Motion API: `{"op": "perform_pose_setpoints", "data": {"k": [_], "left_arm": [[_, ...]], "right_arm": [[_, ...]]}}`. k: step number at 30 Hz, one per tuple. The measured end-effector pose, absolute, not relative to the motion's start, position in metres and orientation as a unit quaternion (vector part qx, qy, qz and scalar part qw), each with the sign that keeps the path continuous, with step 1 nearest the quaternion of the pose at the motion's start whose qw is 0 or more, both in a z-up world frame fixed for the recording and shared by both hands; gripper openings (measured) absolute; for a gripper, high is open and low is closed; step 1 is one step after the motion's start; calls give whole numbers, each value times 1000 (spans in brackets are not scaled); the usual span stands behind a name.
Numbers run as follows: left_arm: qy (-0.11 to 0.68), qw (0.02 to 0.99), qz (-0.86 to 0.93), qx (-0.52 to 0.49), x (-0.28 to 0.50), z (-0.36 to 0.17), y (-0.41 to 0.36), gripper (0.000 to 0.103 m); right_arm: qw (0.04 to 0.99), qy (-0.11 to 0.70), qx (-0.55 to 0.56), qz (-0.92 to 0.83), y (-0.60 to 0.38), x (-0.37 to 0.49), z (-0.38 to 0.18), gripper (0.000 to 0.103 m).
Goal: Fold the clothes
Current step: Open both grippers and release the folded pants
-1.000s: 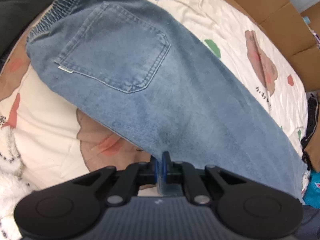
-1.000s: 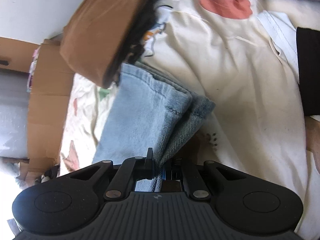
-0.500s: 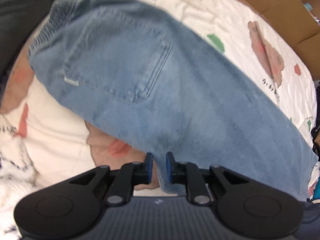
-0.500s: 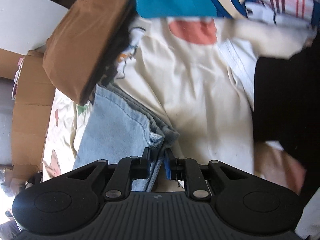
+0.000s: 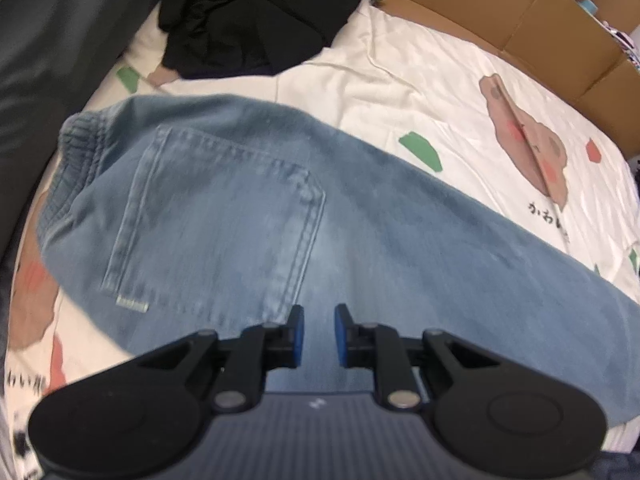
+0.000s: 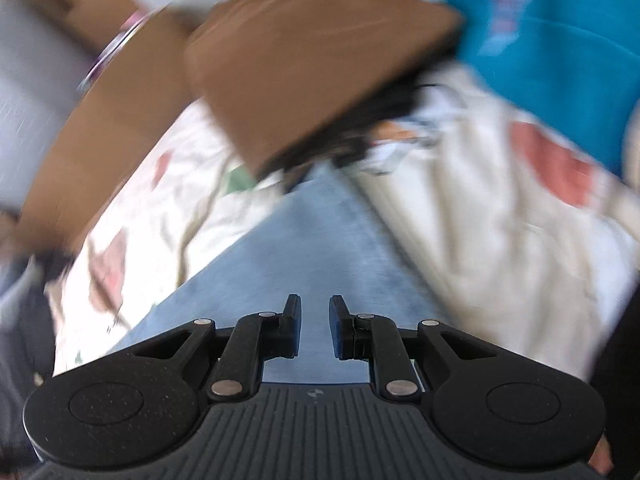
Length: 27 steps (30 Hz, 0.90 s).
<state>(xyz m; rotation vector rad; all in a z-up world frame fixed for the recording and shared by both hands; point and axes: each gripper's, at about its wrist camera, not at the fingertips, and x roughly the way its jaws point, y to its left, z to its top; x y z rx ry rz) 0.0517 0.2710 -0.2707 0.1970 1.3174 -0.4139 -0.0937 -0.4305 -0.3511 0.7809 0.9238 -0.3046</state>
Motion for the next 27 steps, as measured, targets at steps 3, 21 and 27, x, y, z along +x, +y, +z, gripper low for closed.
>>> {"op": "perform_pose_setpoints", "data": {"k": [3, 21, 27], "left_arm": [[596, 769, -204, 111, 65, -274, 261, 17], [539, 785, -216, 216, 149, -333, 209, 21], [520, 787, -233, 236, 155, -350, 196, 19]], "right_arm": [[824, 445, 340, -90, -410, -62, -352, 15], [842, 513, 97, 138, -215, 72, -386, 15], [844, 514, 65, 139, -189, 87, -403, 19]]}}
